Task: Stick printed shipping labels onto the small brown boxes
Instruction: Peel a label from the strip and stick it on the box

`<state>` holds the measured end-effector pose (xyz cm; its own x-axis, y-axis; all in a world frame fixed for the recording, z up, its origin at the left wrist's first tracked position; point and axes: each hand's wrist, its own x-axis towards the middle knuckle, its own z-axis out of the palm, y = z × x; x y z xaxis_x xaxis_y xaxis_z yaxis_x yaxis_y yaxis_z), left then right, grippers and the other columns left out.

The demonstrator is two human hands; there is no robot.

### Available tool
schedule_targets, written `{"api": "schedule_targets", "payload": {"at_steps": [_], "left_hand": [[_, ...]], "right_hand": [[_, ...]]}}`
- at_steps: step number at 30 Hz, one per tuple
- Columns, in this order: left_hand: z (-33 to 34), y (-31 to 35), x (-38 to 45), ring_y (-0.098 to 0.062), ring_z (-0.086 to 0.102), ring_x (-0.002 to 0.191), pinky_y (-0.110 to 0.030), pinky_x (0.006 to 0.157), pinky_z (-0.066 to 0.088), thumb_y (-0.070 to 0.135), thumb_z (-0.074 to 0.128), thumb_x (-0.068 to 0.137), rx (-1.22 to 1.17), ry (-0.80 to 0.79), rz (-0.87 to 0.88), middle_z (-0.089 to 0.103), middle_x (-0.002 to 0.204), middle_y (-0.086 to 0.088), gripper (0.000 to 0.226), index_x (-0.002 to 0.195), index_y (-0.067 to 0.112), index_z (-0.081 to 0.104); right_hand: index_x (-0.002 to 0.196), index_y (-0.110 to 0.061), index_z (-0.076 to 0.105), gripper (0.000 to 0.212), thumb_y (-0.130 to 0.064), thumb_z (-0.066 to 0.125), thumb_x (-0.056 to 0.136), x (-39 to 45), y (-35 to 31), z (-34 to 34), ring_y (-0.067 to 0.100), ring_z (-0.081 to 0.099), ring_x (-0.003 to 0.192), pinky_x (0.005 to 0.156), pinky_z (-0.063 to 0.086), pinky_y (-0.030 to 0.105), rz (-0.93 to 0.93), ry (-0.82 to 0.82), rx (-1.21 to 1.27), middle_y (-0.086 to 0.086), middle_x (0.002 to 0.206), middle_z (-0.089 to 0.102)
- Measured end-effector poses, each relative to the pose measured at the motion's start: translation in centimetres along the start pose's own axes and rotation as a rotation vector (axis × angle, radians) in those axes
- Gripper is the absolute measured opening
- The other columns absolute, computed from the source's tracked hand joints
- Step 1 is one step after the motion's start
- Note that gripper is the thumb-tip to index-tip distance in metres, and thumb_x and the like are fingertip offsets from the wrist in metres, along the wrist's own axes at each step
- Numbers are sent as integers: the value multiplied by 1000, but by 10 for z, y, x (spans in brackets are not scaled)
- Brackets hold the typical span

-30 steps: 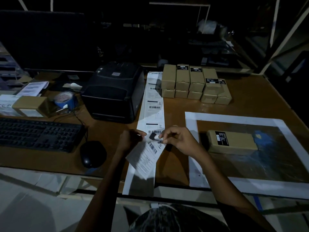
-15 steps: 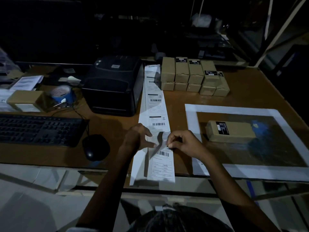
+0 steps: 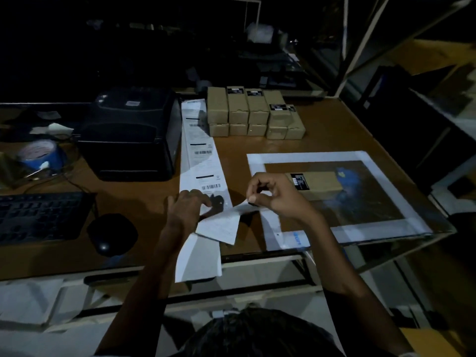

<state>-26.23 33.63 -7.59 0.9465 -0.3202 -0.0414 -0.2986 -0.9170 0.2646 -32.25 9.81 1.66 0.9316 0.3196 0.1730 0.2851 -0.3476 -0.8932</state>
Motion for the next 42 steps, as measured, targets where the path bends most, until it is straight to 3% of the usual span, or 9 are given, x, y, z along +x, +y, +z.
{"api": "schedule_targets", "payload": {"at_steps": [5,12,18,21,24,28,30,36,42], "left_hand": [[4,-6,3,-20,46,125,-47,99,28,10,70,82,-30,-25,29,56,131,8,42,114,37,64],[5,-10,5,-18,47,127,-48,104,28,18,79,79,-75,-56,50,55,130,13,37,103,42,63],[9,-4,10,-20,52,125,-37,107,39,18,77,86,-87,-100,26,59,136,2,34,119,23,68],[1,21,4,-22,64,106,-21,88,44,19,69,93,-305,18,48,71,113,-8,15,105,12,75],[-24,79,0,-16,68,82,-12,70,44,46,54,100,-608,74,23,74,86,-2,42,87,11,75],[-40,164,1,-3,67,71,-15,65,49,19,61,98,-1017,-38,45,76,79,9,18,99,9,75],[-37,192,5,2,63,66,-14,65,50,3,73,86,-1036,-36,155,73,71,14,13,97,8,74],[-12,238,13,0,64,61,-16,60,49,6,86,71,-994,4,213,74,69,6,16,80,16,77],[-6,266,22,-19,71,69,-31,65,57,14,86,75,-1037,109,143,77,78,-5,12,83,7,78]], "right_hand": [[84,-9,66,3,-6,67,84,-16,-18,-29,14,61,74,70,48,25,-112,64,230,2,79,65],[82,-15,62,11,-16,73,81,-27,-10,-56,22,54,65,65,32,43,-153,210,649,3,72,61],[80,-9,59,19,7,58,91,-29,-7,-65,11,62,66,61,49,21,-34,379,429,-5,69,64],[82,-12,62,23,8,59,93,-28,1,-68,6,64,72,66,51,18,5,336,231,-10,73,66],[85,-18,67,21,2,66,91,-33,10,-78,9,65,81,75,51,20,15,187,60,-2,83,68],[85,-25,68,24,-2,67,90,-45,21,-101,17,66,89,82,52,30,-1,60,-71,1,90,70],[86,-23,69,20,-4,67,91,-54,28,-115,16,66,94,83,51,27,12,42,-87,0,90,71],[91,-22,73,12,-11,68,92,-78,48,-155,4,64,84,72,46,13,29,6,-200,-9,87,72],[142,-35,53,48,-21,62,98,-95,64,-177,10,60,100,82,52,28,-85,334,-353,-8,115,71]]}}
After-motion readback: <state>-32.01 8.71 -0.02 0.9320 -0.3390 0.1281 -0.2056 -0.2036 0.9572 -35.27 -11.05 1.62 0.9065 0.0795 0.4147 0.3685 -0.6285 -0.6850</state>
